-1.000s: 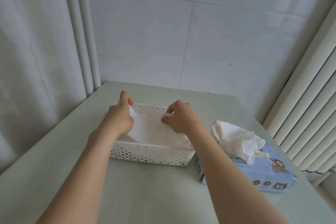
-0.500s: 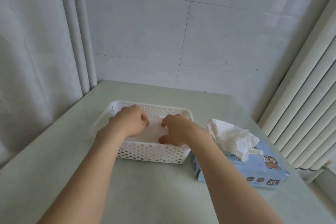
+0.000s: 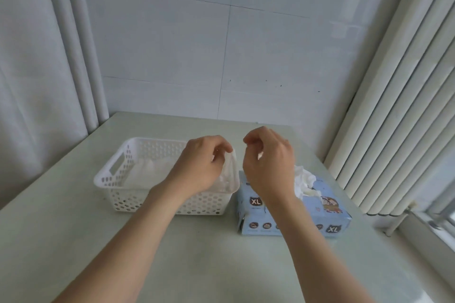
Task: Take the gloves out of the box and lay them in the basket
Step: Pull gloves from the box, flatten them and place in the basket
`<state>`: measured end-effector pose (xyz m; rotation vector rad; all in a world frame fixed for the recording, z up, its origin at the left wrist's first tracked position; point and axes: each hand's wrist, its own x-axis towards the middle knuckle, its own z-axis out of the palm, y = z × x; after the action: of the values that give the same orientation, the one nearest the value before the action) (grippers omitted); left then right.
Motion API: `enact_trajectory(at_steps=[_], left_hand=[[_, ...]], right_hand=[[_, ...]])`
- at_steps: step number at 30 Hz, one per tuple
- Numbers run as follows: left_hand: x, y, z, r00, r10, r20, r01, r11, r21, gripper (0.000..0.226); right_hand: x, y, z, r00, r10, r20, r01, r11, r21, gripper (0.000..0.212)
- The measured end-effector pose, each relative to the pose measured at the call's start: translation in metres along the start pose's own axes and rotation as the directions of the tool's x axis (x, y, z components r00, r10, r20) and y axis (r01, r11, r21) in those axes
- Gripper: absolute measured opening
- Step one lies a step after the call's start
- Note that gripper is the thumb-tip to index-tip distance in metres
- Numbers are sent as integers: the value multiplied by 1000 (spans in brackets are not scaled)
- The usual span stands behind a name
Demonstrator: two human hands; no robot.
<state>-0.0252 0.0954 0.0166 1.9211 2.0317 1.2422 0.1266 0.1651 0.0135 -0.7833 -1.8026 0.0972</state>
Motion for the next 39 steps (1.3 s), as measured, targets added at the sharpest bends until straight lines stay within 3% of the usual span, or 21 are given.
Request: enact_trajectory(at_steps=[2, 4, 7, 12, 16, 22, 28, 33, 35, 39], left_hand=[[-3, 10, 16, 997, 71, -18, -71, 997, -17, 28], [-7, 19, 31, 991, 134, -19, -135, 991, -15, 27], [-16, 30, 53, 981, 193, 18, -193, 980, 38, 25], [-27, 36, 70, 969, 239, 66, -247, 953, 176, 35], [-30, 34, 72, 964, 251, 87, -266, 927, 264, 50], [-32, 34, 73, 948, 284, 141, -317, 869, 380, 61], [-32, 33, 75, 950, 286, 126, -312, 889, 334, 68], [-31, 35, 74, 959, 268, 94, -284, 913, 291, 86], [-31, 36, 74, 963, 260, 72, -269, 921, 280, 87], [-30, 34, 76, 949, 300, 94, -314, 895, 317, 77]], right_hand=[[-3, 11, -18, 983, 77, -169, -77, 997, 7, 22], [-9, 25, -33, 953, 208, -218, -207, 978, 28, 23], [-18, 51, -44, 938, 334, -92, -334, 942, 13, 15], [-29, 69, -45, 910, 383, 159, -368, 922, -116, 15], [-29, 75, -44, 901, 393, 185, -361, 914, -187, 6], [-27, 77, -45, 910, 383, 161, -347, 914, -210, 10], [-28, 69, -53, 934, 357, -4, -354, 929, 102, 26], [-25, 58, -57, 900, 417, -130, -349, 866, 357, 21], [-23, 57, -57, 864, 490, -114, -379, 783, 493, 16], [-19, 59, -60, 750, 661, 6, -438, 491, 753, 15]])
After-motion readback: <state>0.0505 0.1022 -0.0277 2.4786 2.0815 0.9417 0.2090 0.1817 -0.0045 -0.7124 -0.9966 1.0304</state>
